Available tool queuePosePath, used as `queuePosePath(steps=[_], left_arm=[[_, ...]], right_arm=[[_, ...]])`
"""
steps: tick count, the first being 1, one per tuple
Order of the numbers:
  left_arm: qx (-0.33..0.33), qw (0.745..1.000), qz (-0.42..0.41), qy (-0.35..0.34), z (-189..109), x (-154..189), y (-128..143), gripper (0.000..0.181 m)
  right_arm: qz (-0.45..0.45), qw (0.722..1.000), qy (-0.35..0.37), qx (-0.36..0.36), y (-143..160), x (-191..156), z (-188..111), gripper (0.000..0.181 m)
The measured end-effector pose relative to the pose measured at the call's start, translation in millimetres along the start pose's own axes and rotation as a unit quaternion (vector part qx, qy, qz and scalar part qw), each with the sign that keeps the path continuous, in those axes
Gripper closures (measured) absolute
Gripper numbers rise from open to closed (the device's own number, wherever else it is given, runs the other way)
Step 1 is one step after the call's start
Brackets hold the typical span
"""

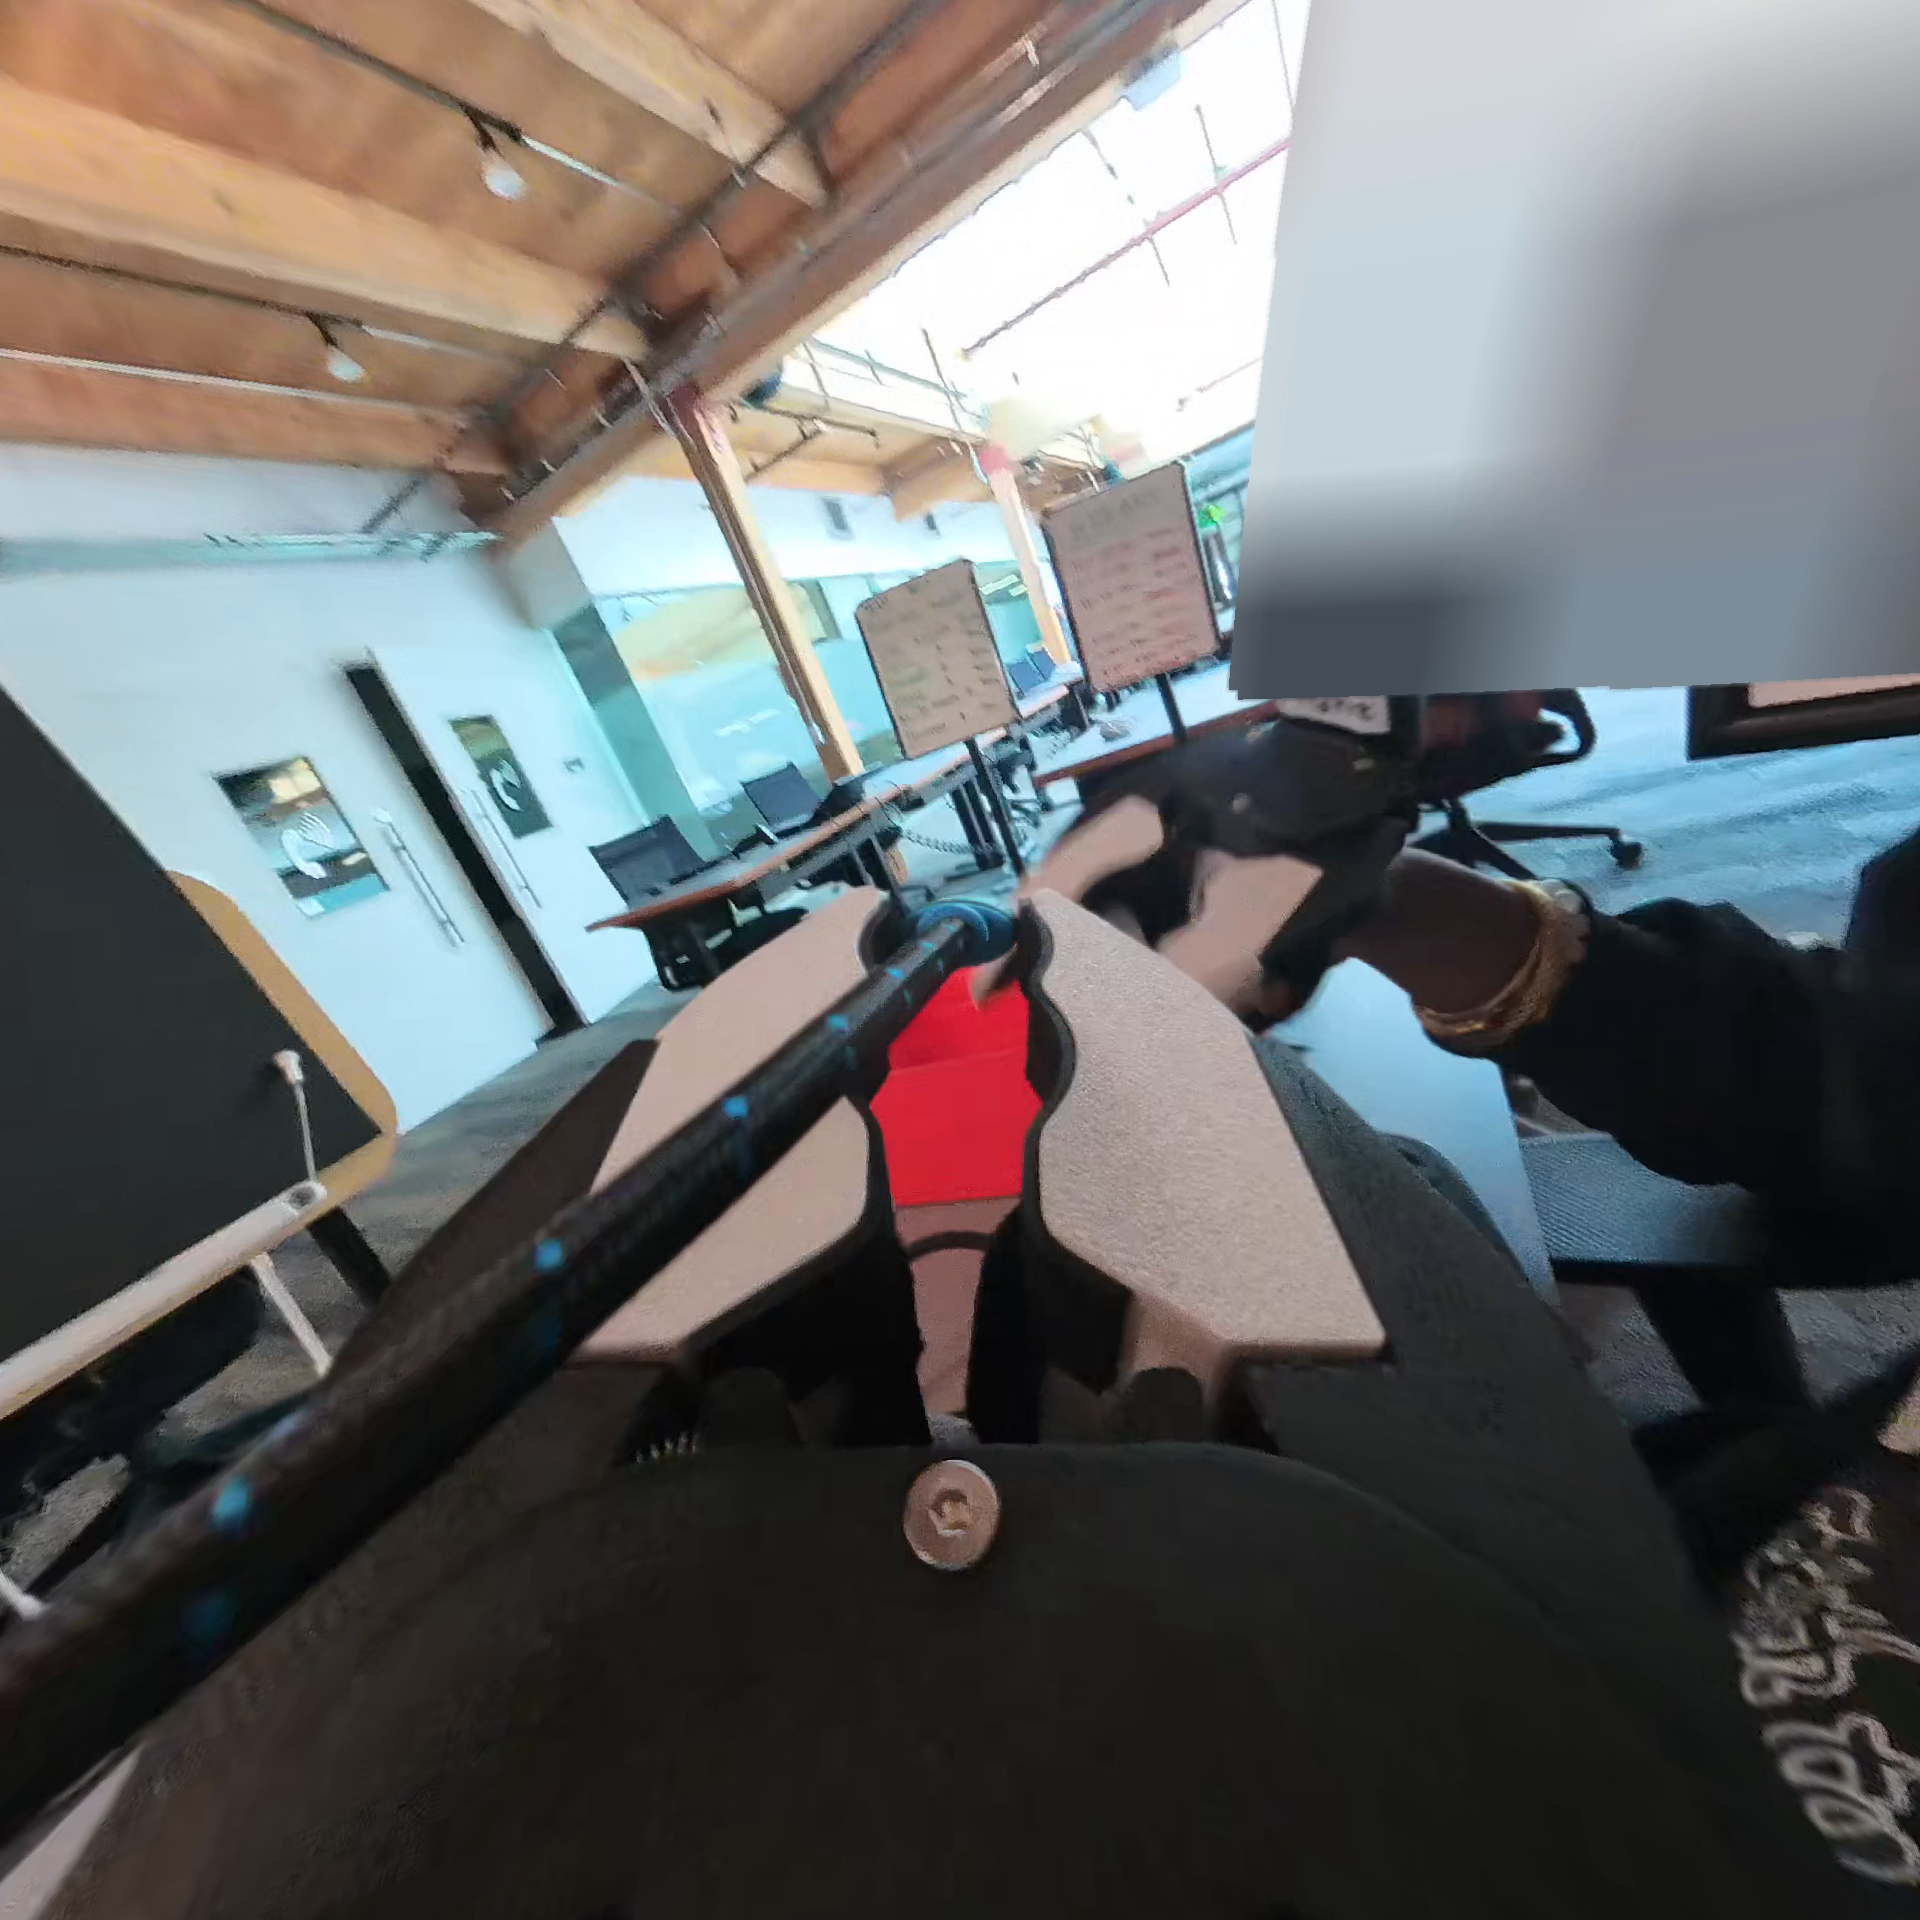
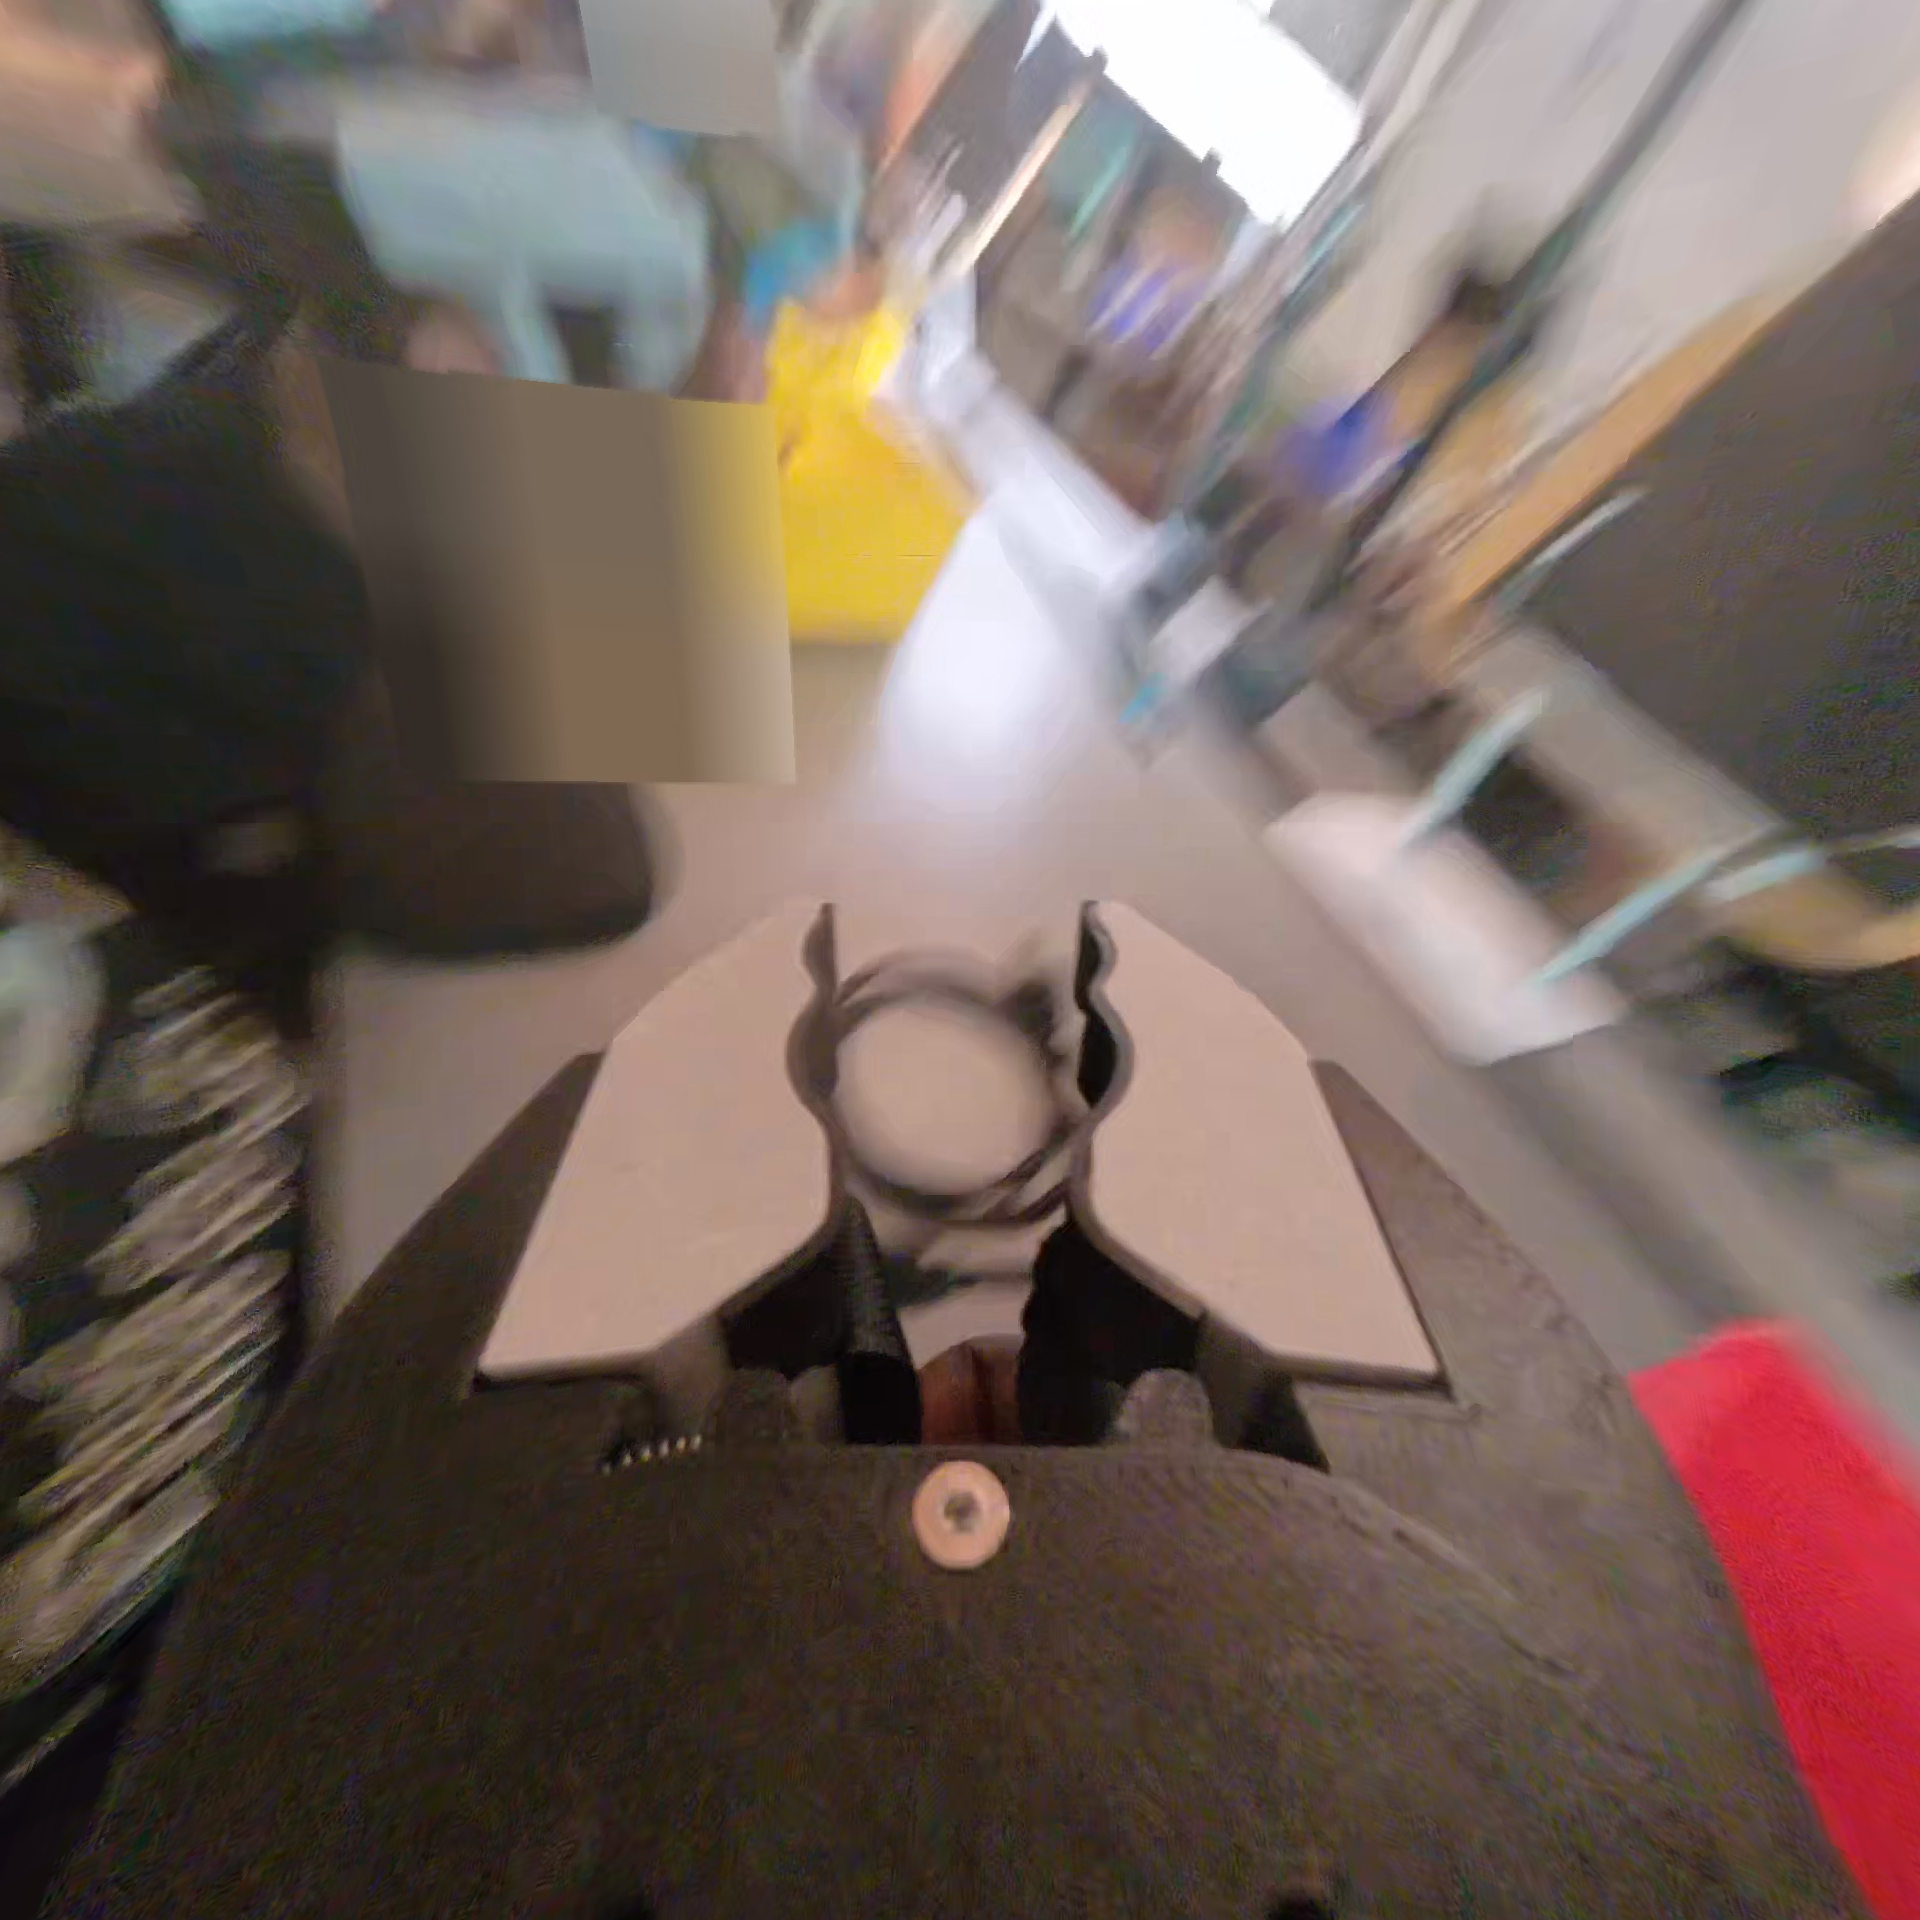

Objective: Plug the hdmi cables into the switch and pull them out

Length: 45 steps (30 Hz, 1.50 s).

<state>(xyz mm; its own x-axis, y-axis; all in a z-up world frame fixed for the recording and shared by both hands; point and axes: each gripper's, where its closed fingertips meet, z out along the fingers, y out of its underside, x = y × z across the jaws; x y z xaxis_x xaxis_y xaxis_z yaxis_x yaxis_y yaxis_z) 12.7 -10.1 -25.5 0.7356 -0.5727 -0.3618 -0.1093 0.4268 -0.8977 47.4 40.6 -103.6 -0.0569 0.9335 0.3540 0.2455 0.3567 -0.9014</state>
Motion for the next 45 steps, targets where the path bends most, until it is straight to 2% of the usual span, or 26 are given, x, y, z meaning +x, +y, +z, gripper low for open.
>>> queuePosePath(steps=[1,2,3,4,5,7,9,11,14,16,18,23,27,30,31,37,41,45], left_arm=[[0.009,1.0,-0.001,-0.009,-0.1,-2.3,-1.6,0.16],[0.016,1.0,-0.001,-0.018,0.1,-4.5,-2.4,0.16],[0.02,0.999,0.001,-0.028,0.3,-6.6,-2.2,0.16],[0.024,0.999,0.007,-0.041,0.1,-9.1,-1.8,0.16],[0.028,0.998,0.016,-0.053,-0.6,-10.9,-1.3,0.16],[0.034,0.996,0.034,-0.074,-2.7,-12.6,0.1,0.16],[0.042,0.994,0.044,-0.087,-5.7,-10.7,2.4,0.16],[0.041,0.993,0.055,-0.098,-9.9,-6.8,9.2,0.16],[0.029,0.989,0.086,-0.117,-18.4,0.7,24.0,0.16],[0.012,0.988,0.09,-0.128,-24.2,6.1,36.4,0.16],[0.004,0.987,0.077,-0.143,-29.9,10.0,48.4,0.16],[0.009,0.986,0.008,-0.164,-36.3,15.5,75.3,0.161],[0.036,0.985,0.003,-0.171,-39.7,15.8,72.4,0.161],[0.035,0.983,0.034,-0.176,-40.8,17.4,71.4,0.161],[0.031,0.982,0.052,-0.18,-40.9,18.5,71.3,0.161],[0.013,0.971,0.175,-0.166,-34.9,39.9,68.9,0.161],[-0.012,0.963,0.226,-0.148,-29.2,50.6,76.1,0.161],[-0.029,0.947,0.288,-0.14,-25.3,59.8,80.2,0.161]], right_arm=[[0.045,0.991,-0.099,-0.077,24.2,-23.7,0.2,0.123],[0.065,0.976,-0.163,-0.127,39.5,-39.5,-2.0,0.113],[0.07,0.979,-0.139,-0.134,44.0,-31.6,2.1,0.1],[0.068,0.99,-0.075,-0.103,36.8,-12.1,7.0,0.093],[0.071,0.995,-0.031,-0.055,22.6,2.7,6.7,0.094],[0.103,0.995,0.011,0.013,0.5,20.9,-3.2,0.096],[0.119,0.992,0.029,0.006,2.4,28.2,-12.5,0.098],[0.136,0.986,-0.014,-0.09,31.5,12.0,-14.3,0.094],[0.142,0.955,-0.094,-0.242,89.8,-31.7,-14.9,0.079],[0.135,0.938,-0.113,-0.298,123.3,-55.0,-16.1,0.075],[0.136,0.936,-0.107,-0.307,143.2,-66.5,-11.4,0.075],[0.186,0.948,-0.091,-0.242,144.8,-63.5,3.6,0.099],[0.191,0.945,-0.095,-0.247,147.1,-63.7,4.0,0.104],[0.174,0.952,-0.083,-0.239,145.1,-61.8,5.0,0.113],[0.174,0.956,-0.058,-0.229,143.5,-54.6,6.0,0.122],[0.242,0.965,-0.046,-0.093,101.3,-40.2,12.7,0.124],[0.29,0.956,-0.043,-0.018,79.2,-36.8,16.8,0.124],[0.354,0.933,-0.041,0.045,64.9,-33.7,21.5,0.125]])
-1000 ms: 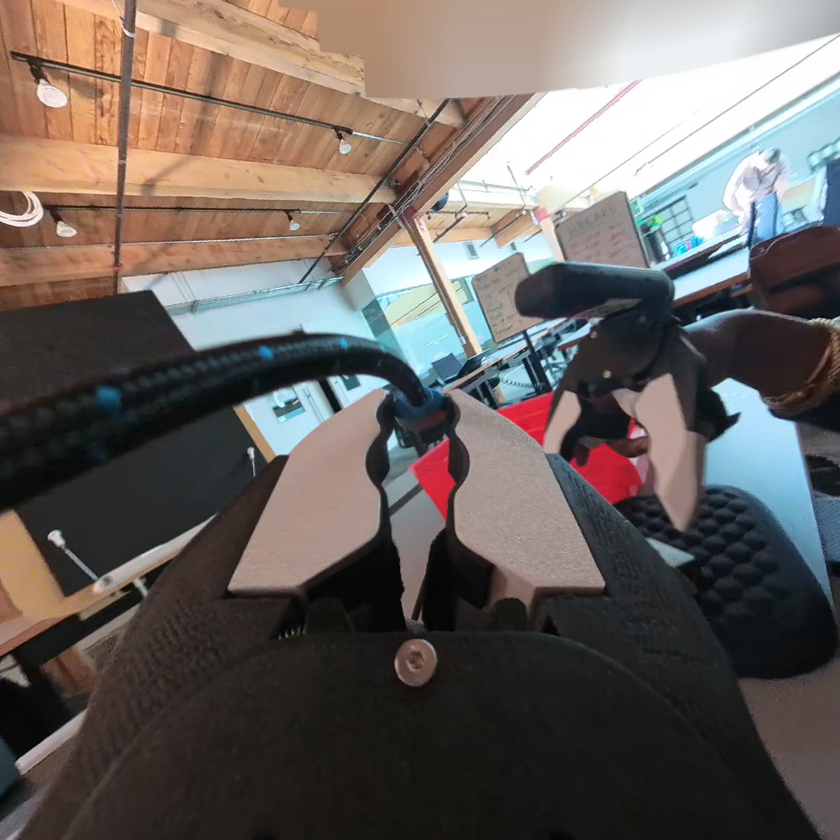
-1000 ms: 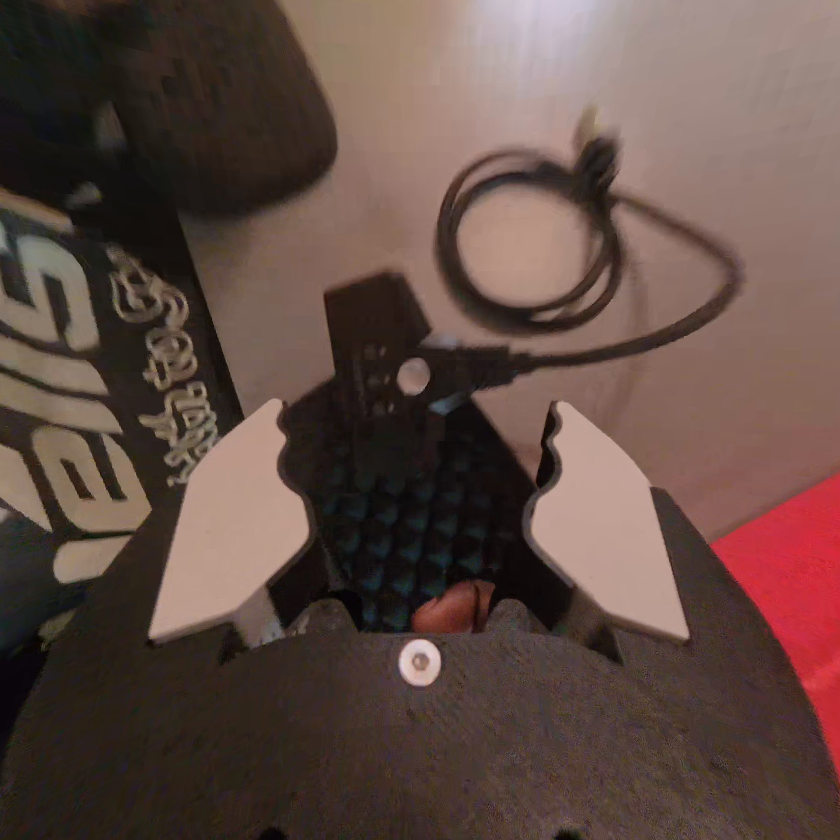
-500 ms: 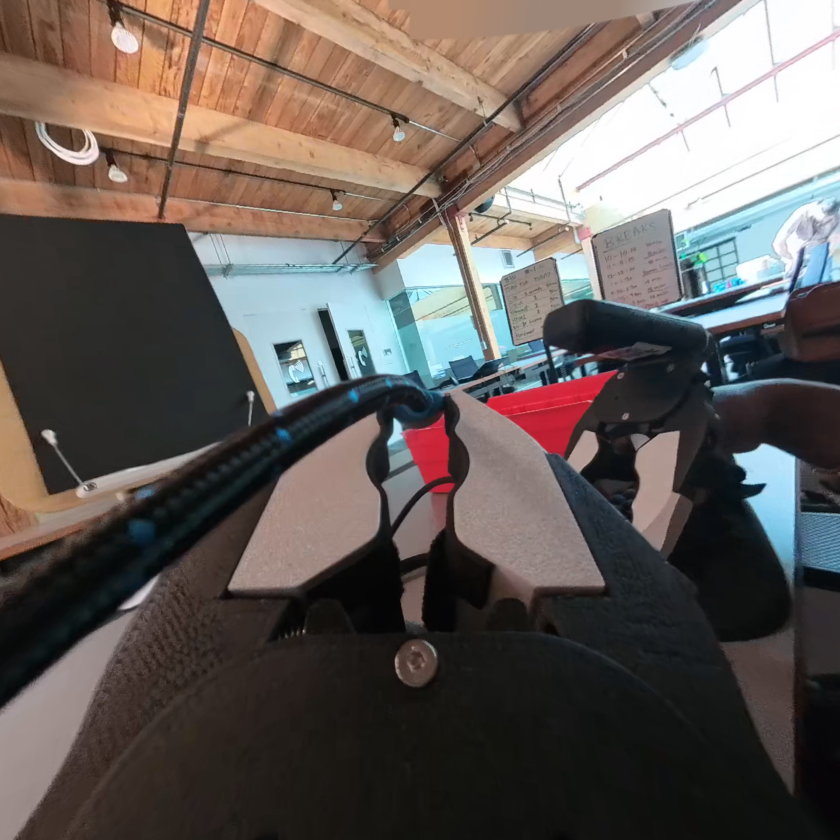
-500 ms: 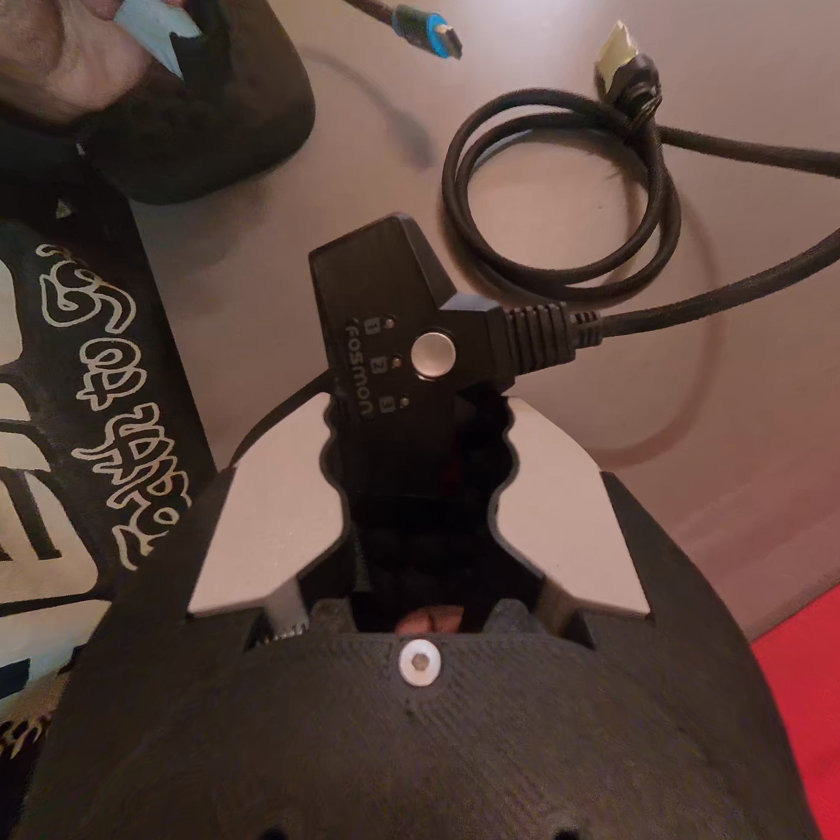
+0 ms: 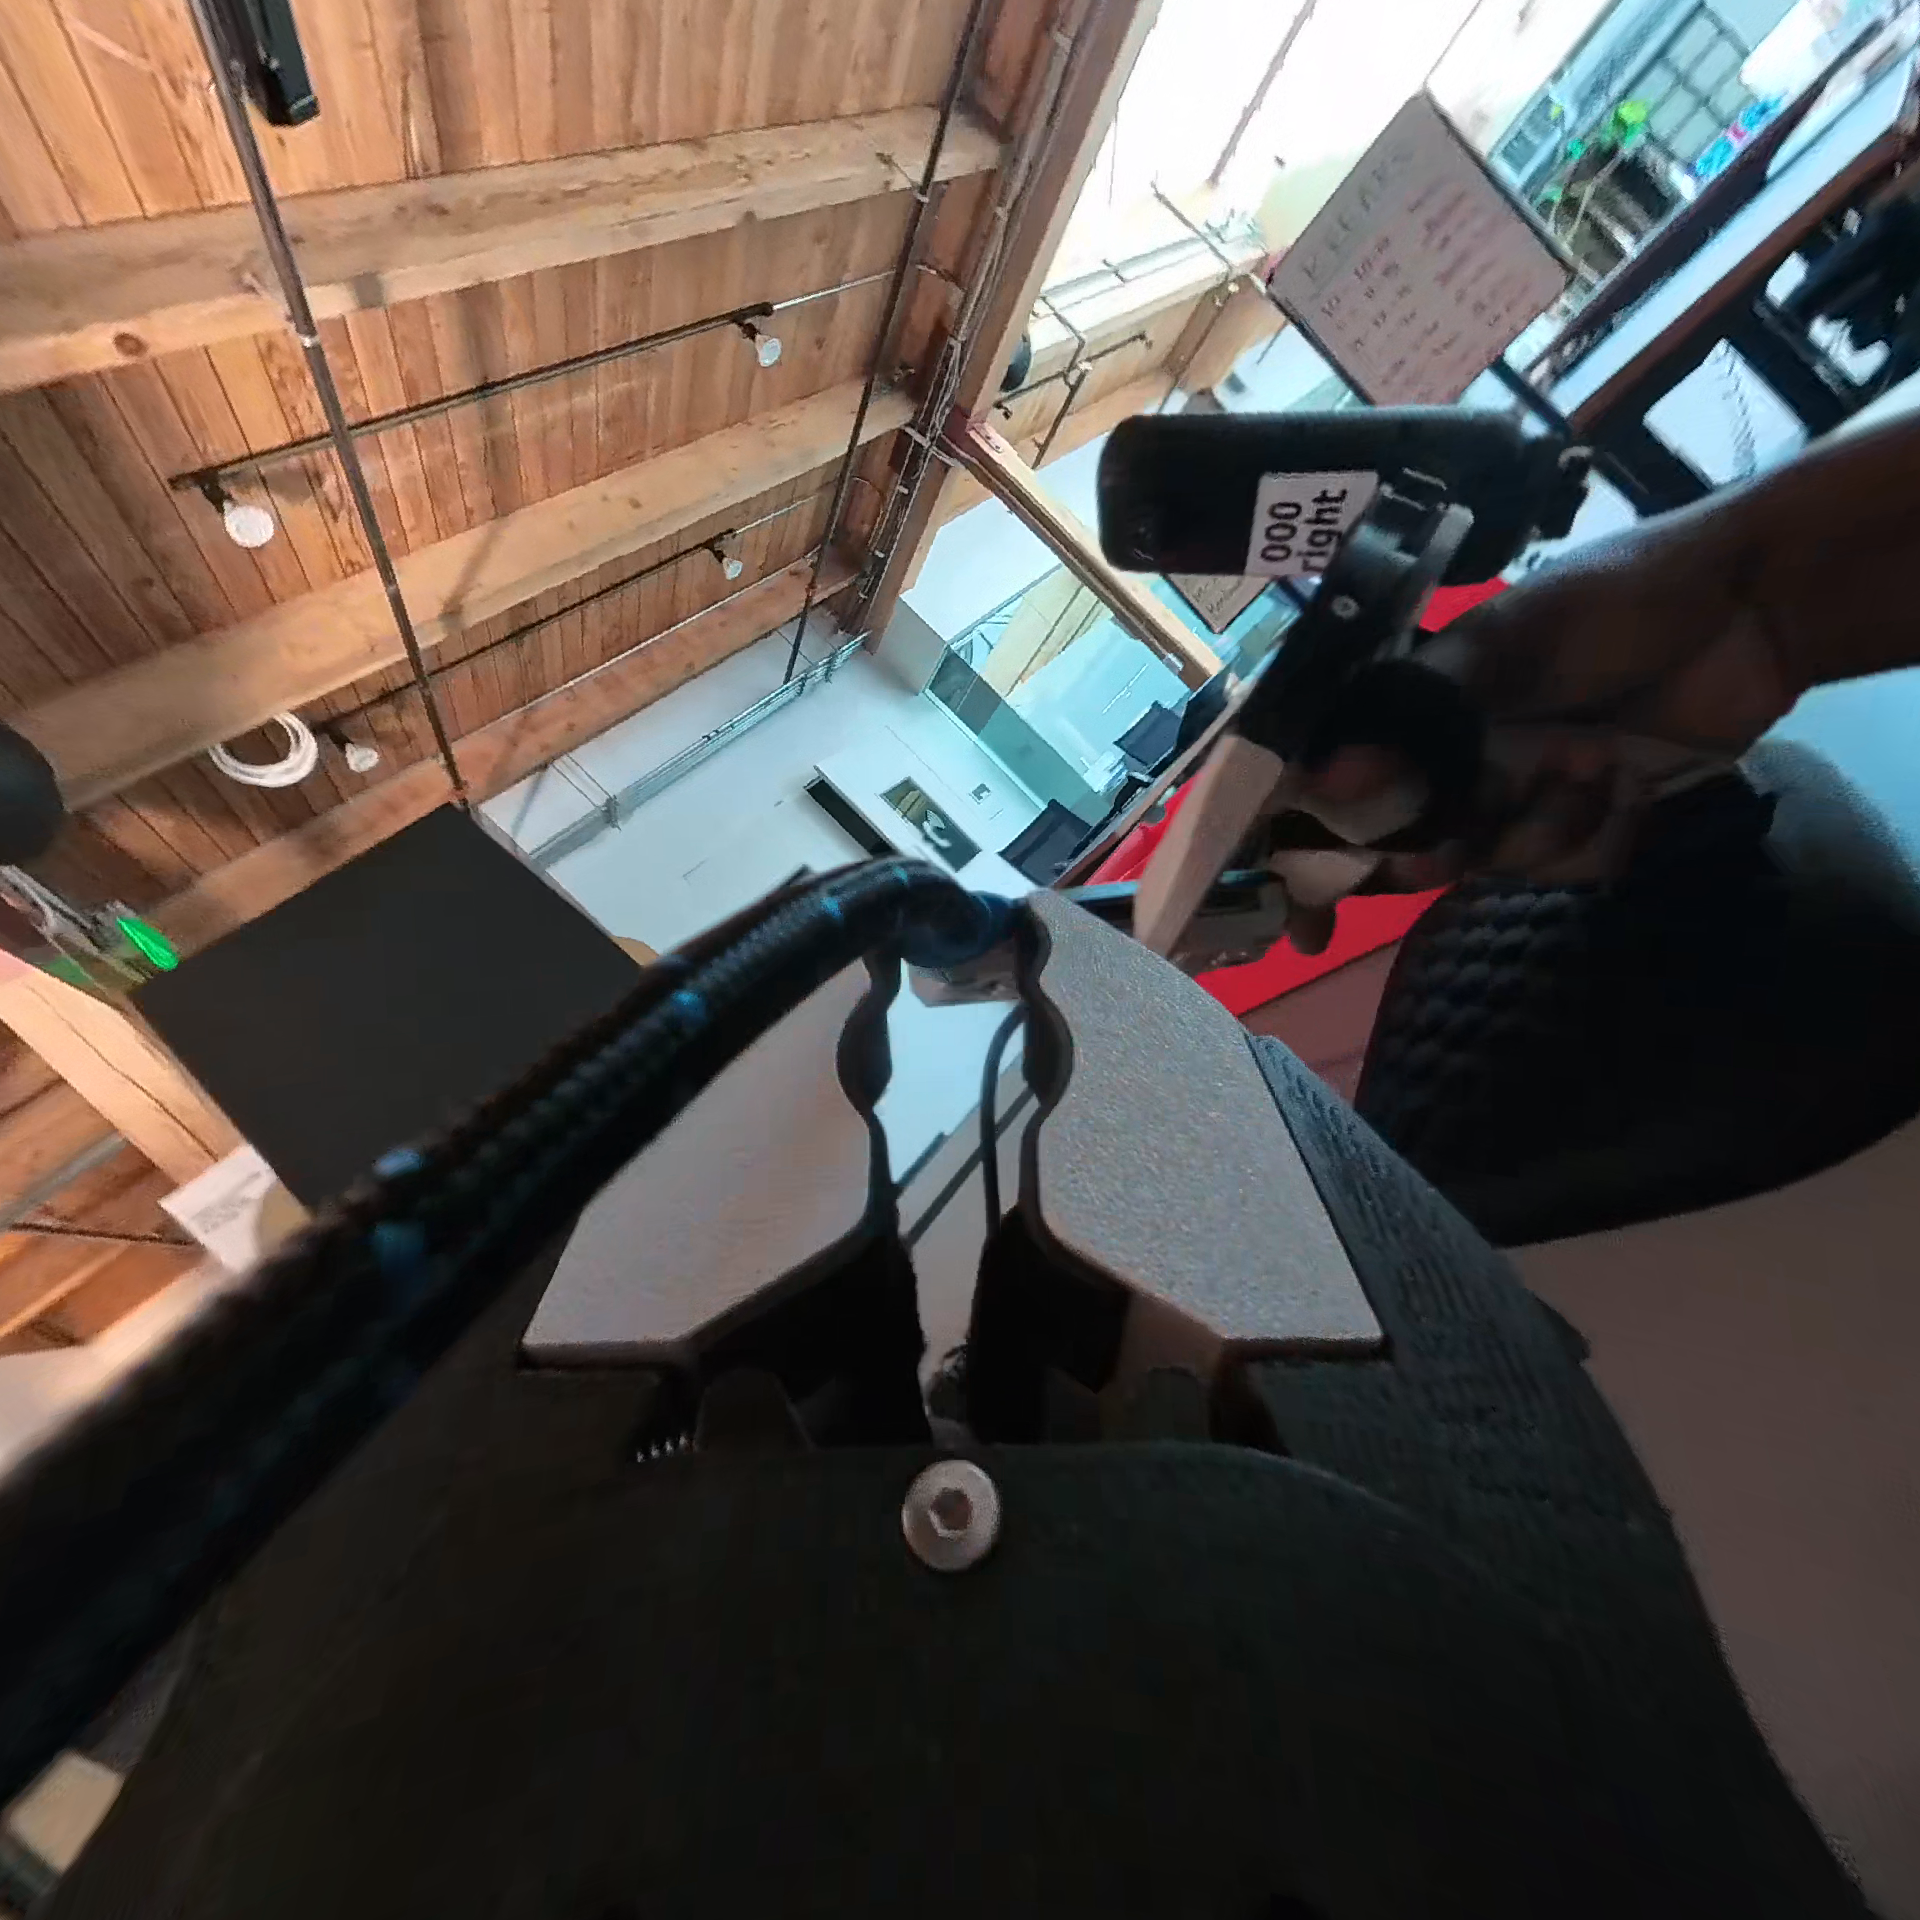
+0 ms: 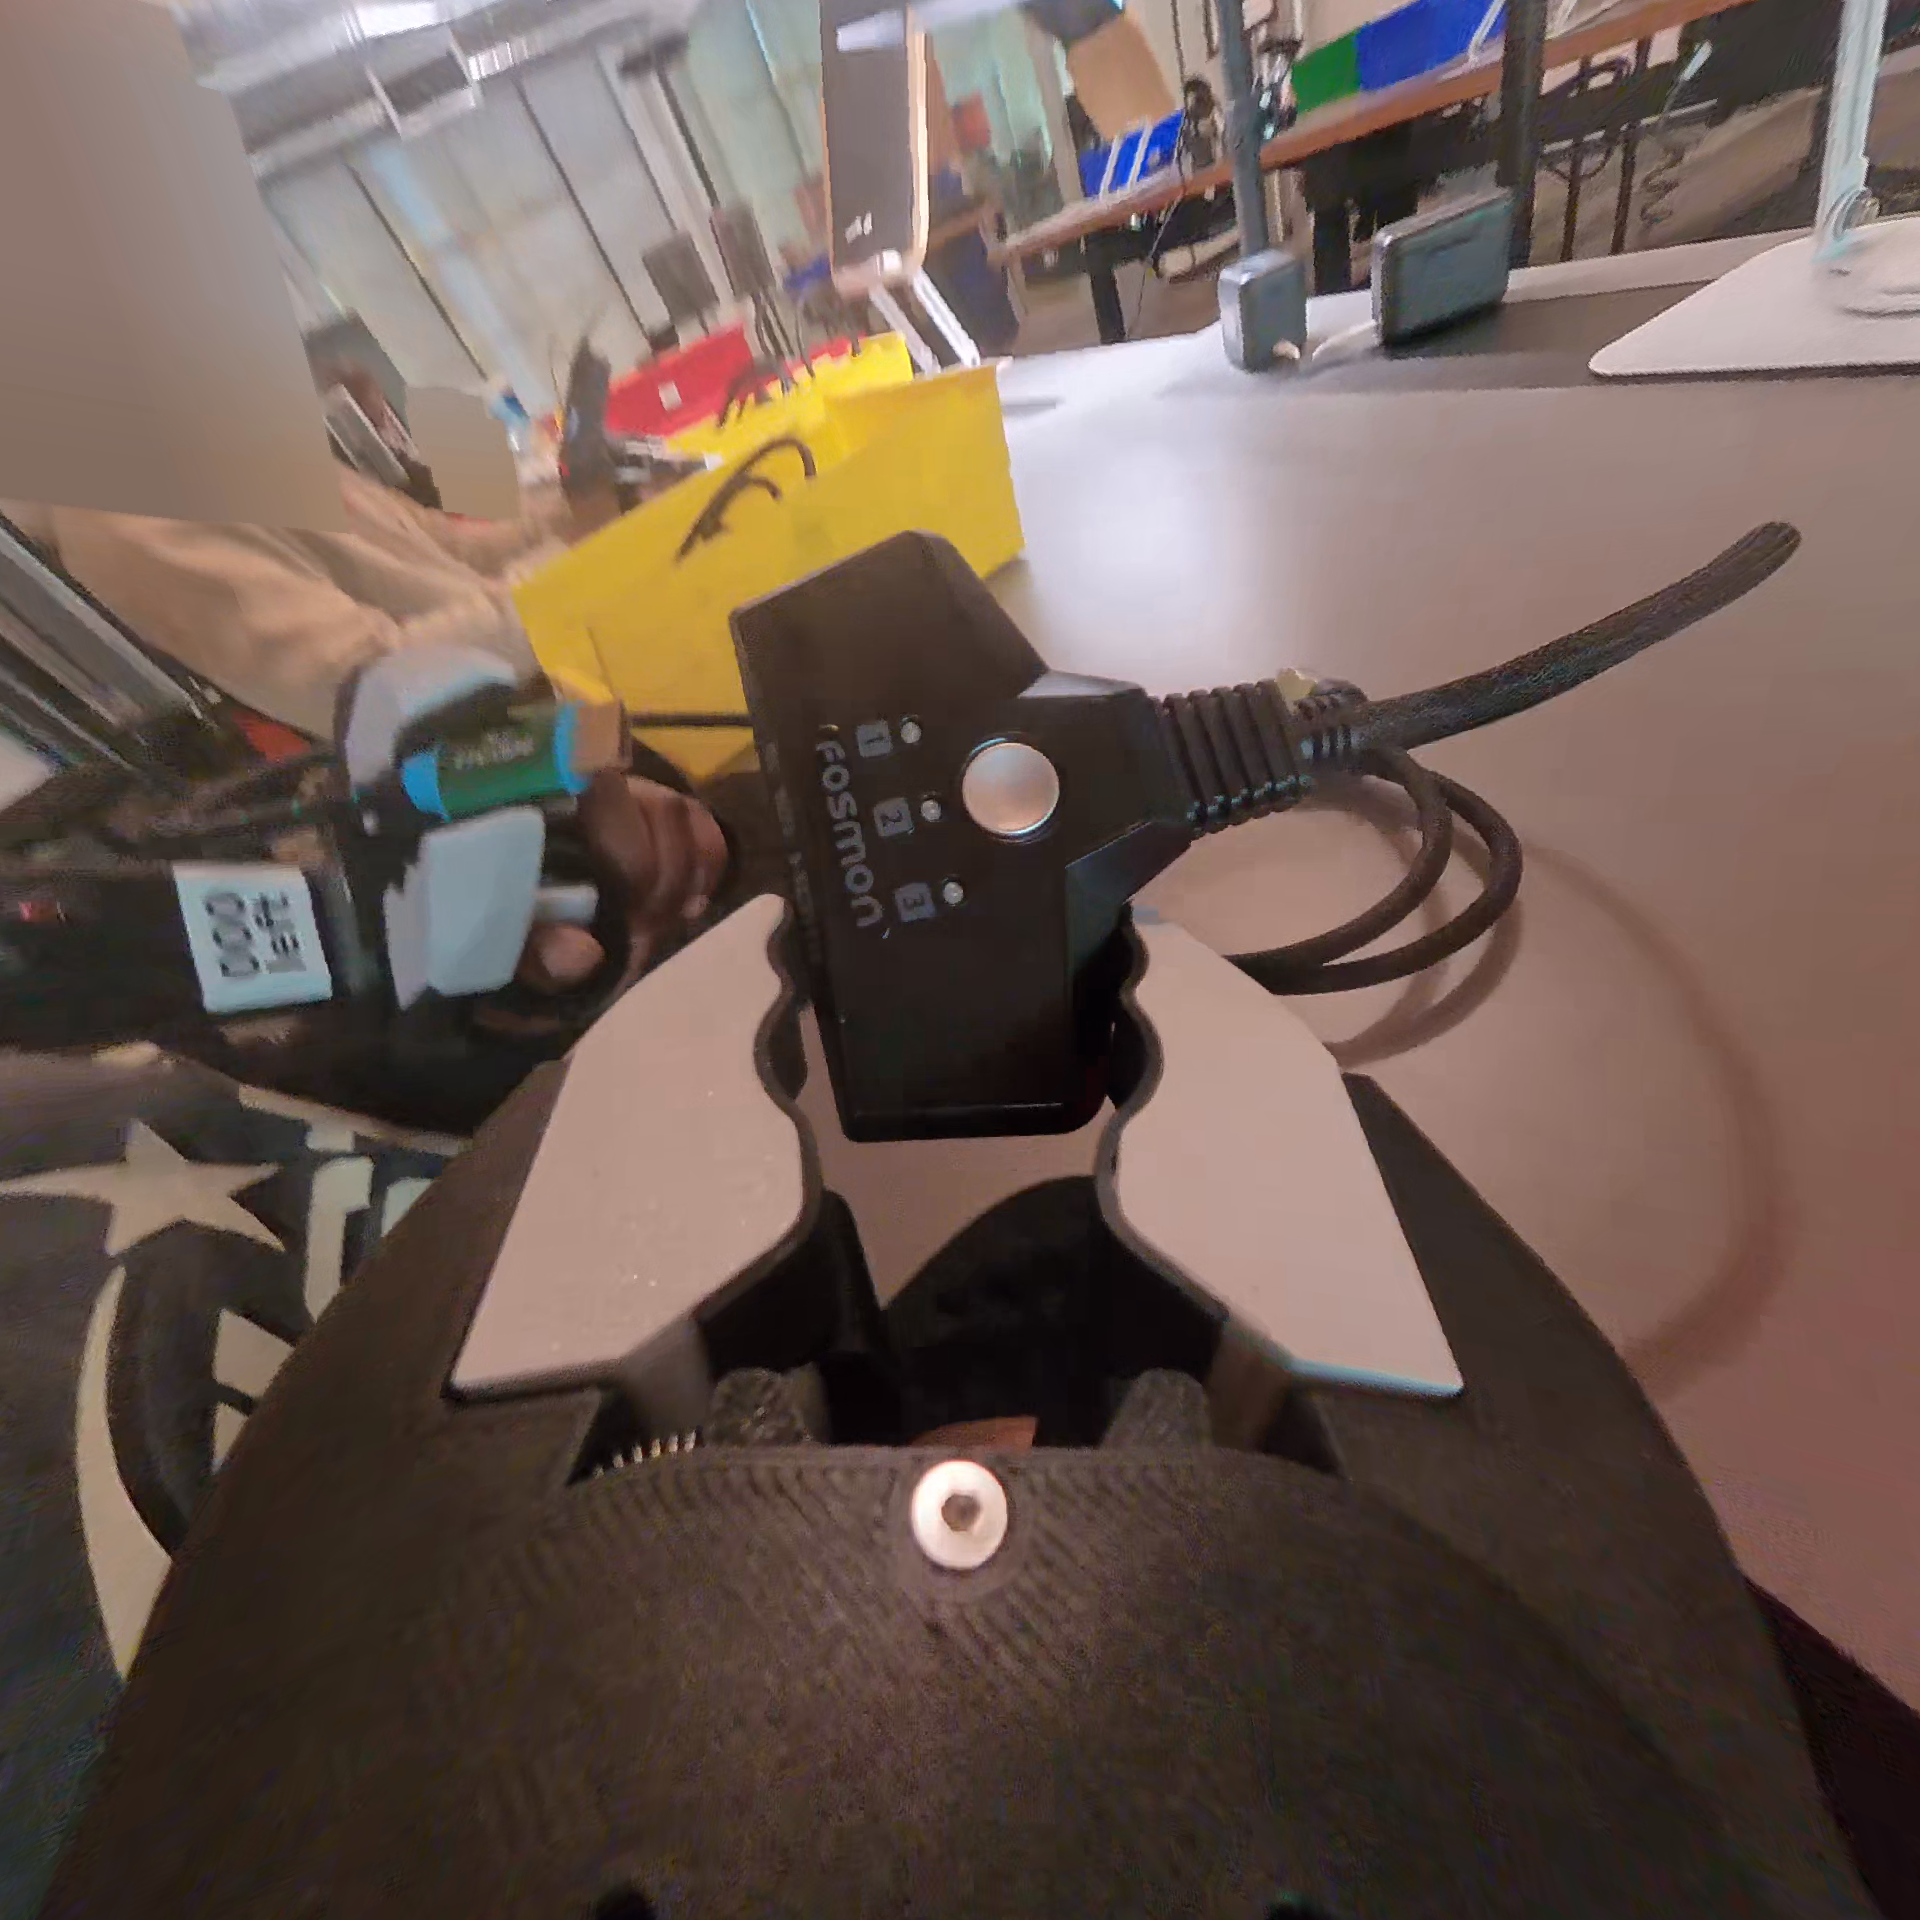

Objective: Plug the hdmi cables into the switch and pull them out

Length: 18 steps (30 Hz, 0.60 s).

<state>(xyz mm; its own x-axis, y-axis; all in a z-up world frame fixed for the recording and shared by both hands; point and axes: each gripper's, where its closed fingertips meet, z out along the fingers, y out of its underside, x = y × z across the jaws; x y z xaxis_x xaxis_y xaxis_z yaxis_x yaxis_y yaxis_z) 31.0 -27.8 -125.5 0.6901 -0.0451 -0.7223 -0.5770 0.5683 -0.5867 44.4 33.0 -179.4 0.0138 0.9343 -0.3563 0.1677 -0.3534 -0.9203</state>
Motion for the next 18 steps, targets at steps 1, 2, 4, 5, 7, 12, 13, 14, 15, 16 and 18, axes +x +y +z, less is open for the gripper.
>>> queuePosePath(steps=[1,2,4,5,7,12,13,14,15,16,18], left_arm=[[-0.002,1.0,0.022,0.0,0.3,2.5,-0.5,0.162],[-0.003,0.999,0.044,-0.001,0.7,5.0,-1.3,0.161],[-0.007,0.996,0.084,-0.006,1.2,8.4,-2.5,0.162],[-0.008,0.995,0.098,-0.008,1.1,9.1,-3.1,0.163],[-0.007,0.993,0.113,-0.015,0.6,8.8,-4.7,0.162],[-0.008,0.995,0.101,-0.024,0.4,4.5,-4.1,0.162],[-0.007,0.995,0.097,-0.026,0.2,3.6,-4.5,0.162],[-0.004,0.995,0.095,-0.027,-0.1,3.1,-5.3,0.162],[-0.002,0.995,0.096,-0.028,-0.3,3.1,-6.2,0.162],[-0.001,0.995,0.1,-0.027,-0.3,3.9,-6.8,0.163],[-0.001,0.993,0.117,-0.024,-0.2,6.4,-7.1,0.164]], right_arm=[[0.007,1.0,-0.001,0.011,-1.8,-1.9,1.5,0.125],[0.006,1.0,-0.002,0.018,-2.7,-4.7,3.0,0.125],[-0.01,1.0,0.002,0.026,-3.9,-10.1,5.0,0.124],[-0.018,0.999,0.004,0.029,-4.2,-12.5,6.0,0.125],[-0.031,0.999,0.006,0.03,-3.1,-16.6,7.9,0.124],[-0.04,0.999,0.004,0.035,-3.1,-22.0,10.2,0.124],[-0.04,0.998,0.004,0.037,-3.4,-22.8,10.5,0.124],[-0.042,0.998,0.005,0.04,-3.6,-23.8,11.1,0.124],[-0.045,0.998,0.004,0.039,-3.0,-25.8,12.2,0.124],[-0.048,0.998,0.004,0.037,-2.2,-27.8,13.3,0.124],[-0.055,0.998,0.004,0.032,-0.4,-30.1,14.8,0.124]])
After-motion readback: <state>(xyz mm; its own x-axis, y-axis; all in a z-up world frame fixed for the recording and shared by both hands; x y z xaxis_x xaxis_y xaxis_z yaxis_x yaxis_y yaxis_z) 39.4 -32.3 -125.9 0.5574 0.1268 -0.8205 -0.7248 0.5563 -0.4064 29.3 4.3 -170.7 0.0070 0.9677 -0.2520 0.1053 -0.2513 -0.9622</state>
